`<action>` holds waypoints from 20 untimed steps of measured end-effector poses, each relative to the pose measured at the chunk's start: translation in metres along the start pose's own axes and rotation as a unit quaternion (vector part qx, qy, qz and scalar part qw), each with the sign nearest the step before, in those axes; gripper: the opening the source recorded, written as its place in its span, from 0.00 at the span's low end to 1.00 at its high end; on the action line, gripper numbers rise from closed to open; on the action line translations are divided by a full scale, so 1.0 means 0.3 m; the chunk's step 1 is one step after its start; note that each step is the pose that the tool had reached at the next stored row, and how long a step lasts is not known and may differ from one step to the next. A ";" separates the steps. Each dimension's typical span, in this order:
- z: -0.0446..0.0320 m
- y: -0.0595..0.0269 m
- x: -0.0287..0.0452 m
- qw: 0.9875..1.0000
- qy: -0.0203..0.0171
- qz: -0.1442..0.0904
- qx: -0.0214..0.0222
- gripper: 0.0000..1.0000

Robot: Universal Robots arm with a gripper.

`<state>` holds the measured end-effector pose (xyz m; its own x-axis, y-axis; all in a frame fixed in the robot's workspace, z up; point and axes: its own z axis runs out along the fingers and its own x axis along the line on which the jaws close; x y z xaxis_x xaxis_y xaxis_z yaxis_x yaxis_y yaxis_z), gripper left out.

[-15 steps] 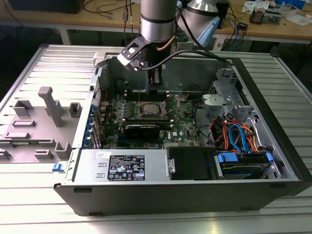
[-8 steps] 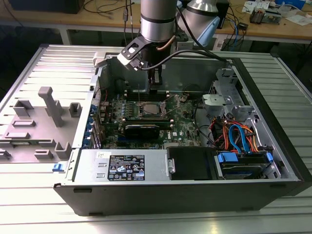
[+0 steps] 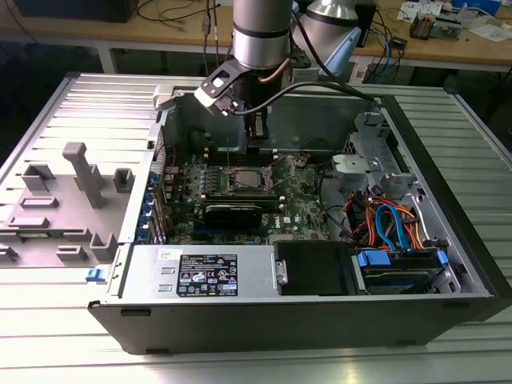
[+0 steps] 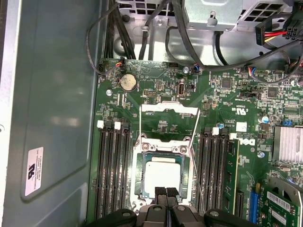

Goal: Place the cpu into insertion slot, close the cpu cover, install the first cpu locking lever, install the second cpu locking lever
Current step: 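Close the cpu cover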

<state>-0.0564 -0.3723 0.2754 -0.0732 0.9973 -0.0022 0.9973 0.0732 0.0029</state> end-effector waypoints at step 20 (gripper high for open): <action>0.000 0.025 -0.002 1.000 0.000 0.000 0.000 0.11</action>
<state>-0.0488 -0.3723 0.2754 -0.0732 0.9973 -0.0022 0.9973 0.0732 0.0029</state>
